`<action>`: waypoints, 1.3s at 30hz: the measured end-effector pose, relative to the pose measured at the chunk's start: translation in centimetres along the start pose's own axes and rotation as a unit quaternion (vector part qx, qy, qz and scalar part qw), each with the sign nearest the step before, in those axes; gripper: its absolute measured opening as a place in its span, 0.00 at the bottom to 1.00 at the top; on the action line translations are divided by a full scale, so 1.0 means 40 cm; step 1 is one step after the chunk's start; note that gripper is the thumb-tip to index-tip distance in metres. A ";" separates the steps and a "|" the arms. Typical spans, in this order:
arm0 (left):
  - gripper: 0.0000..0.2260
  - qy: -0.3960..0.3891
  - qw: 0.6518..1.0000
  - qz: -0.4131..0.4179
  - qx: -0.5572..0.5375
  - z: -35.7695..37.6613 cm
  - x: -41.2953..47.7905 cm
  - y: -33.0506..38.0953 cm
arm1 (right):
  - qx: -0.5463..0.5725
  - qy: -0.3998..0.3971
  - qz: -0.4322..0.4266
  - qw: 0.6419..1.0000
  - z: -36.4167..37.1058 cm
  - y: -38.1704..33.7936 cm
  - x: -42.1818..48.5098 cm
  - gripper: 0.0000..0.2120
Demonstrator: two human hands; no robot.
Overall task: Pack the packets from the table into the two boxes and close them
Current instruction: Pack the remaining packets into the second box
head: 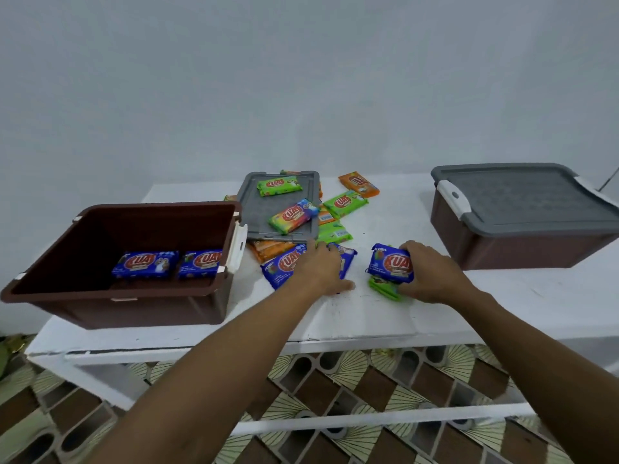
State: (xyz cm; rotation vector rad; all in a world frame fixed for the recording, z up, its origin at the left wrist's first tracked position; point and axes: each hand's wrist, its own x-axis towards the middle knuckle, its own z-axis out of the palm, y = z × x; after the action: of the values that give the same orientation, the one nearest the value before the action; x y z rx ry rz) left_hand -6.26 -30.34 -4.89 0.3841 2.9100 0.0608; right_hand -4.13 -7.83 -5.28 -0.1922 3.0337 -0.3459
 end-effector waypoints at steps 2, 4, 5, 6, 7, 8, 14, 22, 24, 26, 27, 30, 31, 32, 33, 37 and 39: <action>0.37 0.007 1.000 -0.020 -0.021 0.002 0.007 0.021 | 0.037 0.006 0.013 0.999 0.005 0.002 -0.003 0.38; 0.37 -0.001 0.999 -0.022 -0.048 -0.010 0.009 0.033 | 0.077 0.006 0.026 0.997 0.005 0.003 -0.003 0.39; 0.37 -0.002 0.998 -0.015 -0.057 -0.021 0.009 0.036 | 0.101 0.008 0.031 0.994 0.003 0.003 -0.002 0.39; 0.37 0.005 0.998 -0.008 -0.066 -0.036 0.005 0.037 | 0.126 0.011 0.034 0.991 -0.001 0.001 -0.002 0.38; 0.38 0.015 0.998 0.001 -0.068 -0.055 0.003 0.032 | 0.151 0.018 0.036 0.988 -0.007 -0.004 -0.002 0.35; 0.40 0.027 0.998 0.013 -0.060 -0.081 -0.001 0.023 | 0.174 0.027 0.044 0.983 -0.015 -0.011 -0.002 0.33; 0.35 0.011 0.992 0.092 -0.085 -0.275 -0.058 -0.113 | 0.320 -0.012 0.085 0.944 -0.084 -0.123 0.017 0.28; 0.09 -0.003 0.964 0.106 -0.245 -0.416 -0.174 -0.446 | 0.512 -0.083 -0.003 0.855 -0.172 -0.412 0.072 0.11; 0.10 -0.034 0.964 0.102 -0.245 -0.421 -0.204 -0.553 | 0.499 -0.088 -0.038 0.861 -0.191 -0.500 0.082 0.08; 0.10 -0.069 0.965 0.095 -0.236 -0.402 -0.220 -0.652 | 0.465 -0.081 -0.064 0.879 -0.205 -0.580 0.090 0.08; 0.10 -0.086 0.966 0.093 -0.225 -0.386 -0.221 -0.695 | 0.438 -0.075 -0.077 0.892 -0.213 -0.615 0.096 0.09; 0.12 -0.140 0.968 0.094 -0.184 -0.321 -0.221 -0.786 | 0.319 -0.067 -0.154 0.933 -0.218 -0.728 0.121 0.11; 0.11 -0.157 0.968 0.101 -0.166 -0.300 -0.218 -0.799 | 0.254 -0.071 -0.183 0.947 -0.214 -0.762 0.130 0.11; 0.09 -0.173 0.968 0.109 -0.148 -0.278 -0.213 -0.811 | 0.188 -0.089 -0.208 0.956 -0.200 -0.799 0.141 0.12; 0.08 -0.187 0.966 0.117 -0.131 -0.257 -0.208 -0.818 | 0.125 -0.119 -0.225 0.959 -0.182 -0.830 0.150 0.12; 0.13 -0.275 0.951 0.117 -0.078 -0.165 -0.203 -0.849 | -0.061 -0.246 -0.242 0.937 -0.058 -0.917 0.191 0.14; 0.16 -0.297 0.948 0.104 -0.053 -0.139 -0.207 -0.872 | -0.106 -0.282 -0.238 0.923 -0.007 -0.941 0.204 0.15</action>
State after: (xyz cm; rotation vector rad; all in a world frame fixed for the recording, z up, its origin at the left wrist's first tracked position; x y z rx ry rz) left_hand -8.39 -66.24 -0.19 0.5752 2.2556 0.1116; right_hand -7.87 -45.24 3.08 -0.8832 2.4097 0.0235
